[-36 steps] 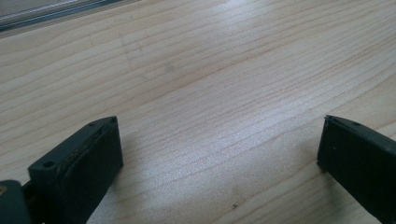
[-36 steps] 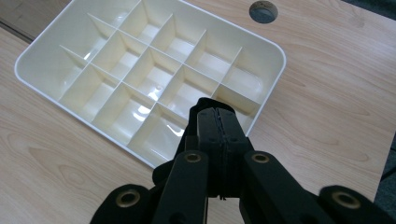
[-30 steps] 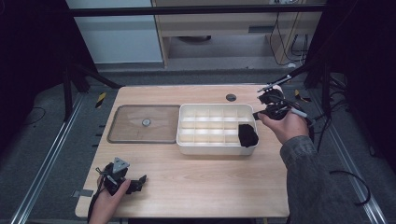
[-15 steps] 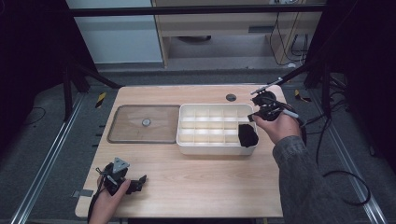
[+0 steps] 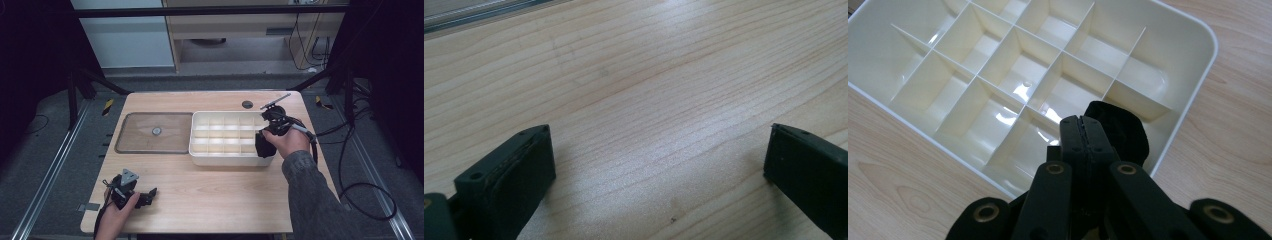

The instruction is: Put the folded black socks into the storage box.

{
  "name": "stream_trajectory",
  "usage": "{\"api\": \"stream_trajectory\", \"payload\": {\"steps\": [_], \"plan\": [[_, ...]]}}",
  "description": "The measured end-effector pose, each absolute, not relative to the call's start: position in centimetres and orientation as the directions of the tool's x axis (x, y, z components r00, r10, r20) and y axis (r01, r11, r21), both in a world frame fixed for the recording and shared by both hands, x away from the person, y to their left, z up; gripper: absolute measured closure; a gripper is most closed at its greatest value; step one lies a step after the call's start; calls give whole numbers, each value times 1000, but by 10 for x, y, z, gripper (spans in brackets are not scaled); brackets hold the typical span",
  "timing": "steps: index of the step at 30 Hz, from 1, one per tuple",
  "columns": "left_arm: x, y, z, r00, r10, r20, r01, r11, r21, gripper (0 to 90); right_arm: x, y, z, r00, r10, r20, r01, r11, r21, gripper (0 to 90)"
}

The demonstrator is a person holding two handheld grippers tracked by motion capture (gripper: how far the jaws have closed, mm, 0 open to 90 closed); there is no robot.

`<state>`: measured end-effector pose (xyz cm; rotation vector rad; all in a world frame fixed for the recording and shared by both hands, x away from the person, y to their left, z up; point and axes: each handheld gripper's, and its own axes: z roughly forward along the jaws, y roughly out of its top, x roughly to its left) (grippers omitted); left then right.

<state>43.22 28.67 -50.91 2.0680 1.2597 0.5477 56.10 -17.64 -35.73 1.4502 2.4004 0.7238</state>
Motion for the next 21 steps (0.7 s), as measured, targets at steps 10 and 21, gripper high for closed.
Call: {"api": "stream_trajectory", "payload": {"steps": [10, 21], "plan": [[432, 286, -509, 450, 893, 16, 622, -326, 712, 0, 566, -170, -368, -477, 878, 47, 764, 388, 516, 900], [432, 286, -509, 450, 893, 16, 622, -326, 712, 0, 572, -175, -378, -454, 890, 44, 781, 374, 500, 900]]}}
